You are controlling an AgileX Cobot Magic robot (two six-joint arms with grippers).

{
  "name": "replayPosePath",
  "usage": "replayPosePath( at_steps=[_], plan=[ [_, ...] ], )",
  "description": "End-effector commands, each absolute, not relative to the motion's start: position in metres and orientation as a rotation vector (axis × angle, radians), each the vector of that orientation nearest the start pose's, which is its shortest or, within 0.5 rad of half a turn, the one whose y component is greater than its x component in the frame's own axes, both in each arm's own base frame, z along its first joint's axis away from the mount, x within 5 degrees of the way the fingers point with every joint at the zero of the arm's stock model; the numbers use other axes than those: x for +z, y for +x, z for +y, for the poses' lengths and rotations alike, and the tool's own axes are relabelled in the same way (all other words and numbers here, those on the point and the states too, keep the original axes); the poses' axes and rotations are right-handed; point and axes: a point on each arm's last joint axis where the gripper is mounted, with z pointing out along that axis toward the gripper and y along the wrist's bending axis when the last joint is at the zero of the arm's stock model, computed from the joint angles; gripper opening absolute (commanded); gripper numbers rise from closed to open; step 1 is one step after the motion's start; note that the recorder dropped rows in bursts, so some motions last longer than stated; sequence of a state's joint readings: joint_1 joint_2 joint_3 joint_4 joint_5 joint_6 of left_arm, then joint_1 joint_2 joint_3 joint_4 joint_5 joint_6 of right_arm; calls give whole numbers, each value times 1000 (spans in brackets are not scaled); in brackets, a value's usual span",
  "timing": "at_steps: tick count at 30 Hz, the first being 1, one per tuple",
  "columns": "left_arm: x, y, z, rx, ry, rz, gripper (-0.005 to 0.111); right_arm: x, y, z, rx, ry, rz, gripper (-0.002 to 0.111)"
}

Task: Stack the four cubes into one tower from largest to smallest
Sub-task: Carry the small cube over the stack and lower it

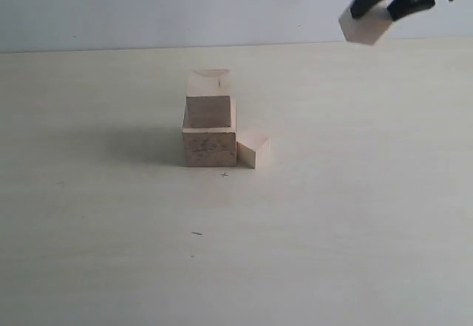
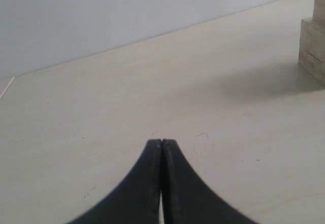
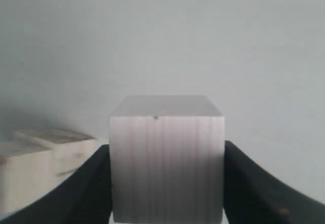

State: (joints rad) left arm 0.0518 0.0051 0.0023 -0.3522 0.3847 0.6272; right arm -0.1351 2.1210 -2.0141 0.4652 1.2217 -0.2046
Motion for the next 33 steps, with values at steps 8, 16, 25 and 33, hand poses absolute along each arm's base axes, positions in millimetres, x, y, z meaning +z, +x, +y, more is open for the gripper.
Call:
replayPosePath(
  at_steps=[8, 16, 25, 33],
  plan=[
    [182, 53, -9, 127, 311, 1807, 0, 405, 401, 68, 771, -365, 2349, 31],
    [182, 53, -9, 127, 311, 1807, 0, 407, 382, 131, 817, -572, 2337, 31],
    [182, 53, -10, 109, 334, 1803, 0, 368, 395, 151, 650, -313, 2594, 31],
    [182, 52, -14, 54, 404, 1787, 0, 359, 378, 200, 734, -379, 2640, 31]
  ],
)
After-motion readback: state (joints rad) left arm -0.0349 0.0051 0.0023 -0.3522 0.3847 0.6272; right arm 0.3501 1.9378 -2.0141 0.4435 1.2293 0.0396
